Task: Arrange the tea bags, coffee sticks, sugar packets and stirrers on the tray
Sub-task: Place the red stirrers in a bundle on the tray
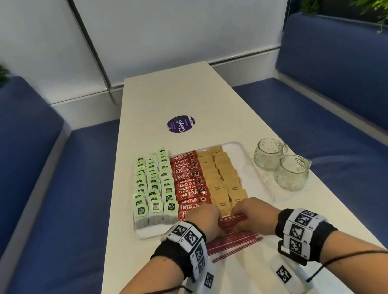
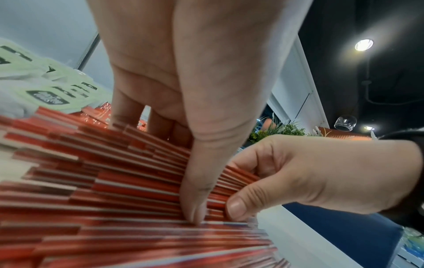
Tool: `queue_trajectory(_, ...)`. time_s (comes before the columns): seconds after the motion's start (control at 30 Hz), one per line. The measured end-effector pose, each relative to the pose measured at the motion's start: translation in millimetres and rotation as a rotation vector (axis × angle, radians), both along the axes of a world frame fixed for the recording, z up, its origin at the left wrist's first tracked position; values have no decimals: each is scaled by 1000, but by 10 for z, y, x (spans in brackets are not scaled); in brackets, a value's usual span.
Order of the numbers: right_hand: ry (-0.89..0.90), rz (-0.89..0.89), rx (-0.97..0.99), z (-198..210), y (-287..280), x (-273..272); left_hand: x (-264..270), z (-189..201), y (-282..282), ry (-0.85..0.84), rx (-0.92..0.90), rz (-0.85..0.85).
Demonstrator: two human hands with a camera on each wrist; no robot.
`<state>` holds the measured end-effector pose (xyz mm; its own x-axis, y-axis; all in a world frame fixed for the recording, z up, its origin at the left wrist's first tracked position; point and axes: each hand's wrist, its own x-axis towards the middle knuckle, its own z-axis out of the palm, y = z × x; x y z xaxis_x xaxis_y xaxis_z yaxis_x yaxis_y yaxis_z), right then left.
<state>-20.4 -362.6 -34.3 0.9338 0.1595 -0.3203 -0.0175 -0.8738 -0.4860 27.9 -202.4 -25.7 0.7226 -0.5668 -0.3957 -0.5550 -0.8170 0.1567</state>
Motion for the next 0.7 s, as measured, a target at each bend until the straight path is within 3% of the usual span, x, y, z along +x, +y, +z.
queue_trajectory(0.33,-31,-7,-6,89,6,42,-38,2,1,-143,-21,-54)
queue_trajectory(0.7,52,82,104,405,-35,140,15,45,78,69,-140,-15)
